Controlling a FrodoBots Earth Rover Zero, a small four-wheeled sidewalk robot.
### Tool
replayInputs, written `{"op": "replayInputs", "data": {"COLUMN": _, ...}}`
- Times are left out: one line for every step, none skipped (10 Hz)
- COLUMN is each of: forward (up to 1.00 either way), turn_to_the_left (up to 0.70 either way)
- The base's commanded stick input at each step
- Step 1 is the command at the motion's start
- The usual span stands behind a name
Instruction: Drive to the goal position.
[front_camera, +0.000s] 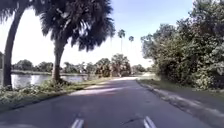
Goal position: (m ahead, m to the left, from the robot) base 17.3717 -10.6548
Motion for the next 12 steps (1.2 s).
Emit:
{"op": "replayInputs", "data": {"forward": 0.85, "turn_to_the_left": 0.24}}
{"op": "replayInputs", "data": {"forward": 0.85, "turn_to_the_left": 0.00}}
{"op": "replayInputs", "data": {"forward": 0.85, "turn_to_the_left": 0.00}}
{"op": "replayInputs", "data": {"forward": 0.85, "turn_to_the_left": 0.00}}
{"op": "replayInputs", "data": {"forward": 0.85, "turn_to_the_left": 0.00}}
{"op": "replayInputs", "data": {"forward": 0.85, "turn_to_the_left": 0.00}}
{"op": "replayInputs", "data": {"forward": 0.85, "turn_to_the_left": 0.00}}
{"op": "replayInputs", "data": {"forward": 0.85, "turn_to_the_left": 0.00}}
{"op": "replayInputs", "data": {"forward": 0.85, "turn_to_the_left": 0.00}}
{"op": "replayInputs", "data": {"forward": 0.85, "turn_to_the_left": 0.00}}
{"op": "replayInputs", "data": {"forward": 0.85, "turn_to_the_left": 0.00}}
{"op": "replayInputs", "data": {"forward": 0.85, "turn_to_the_left": 0.00}}
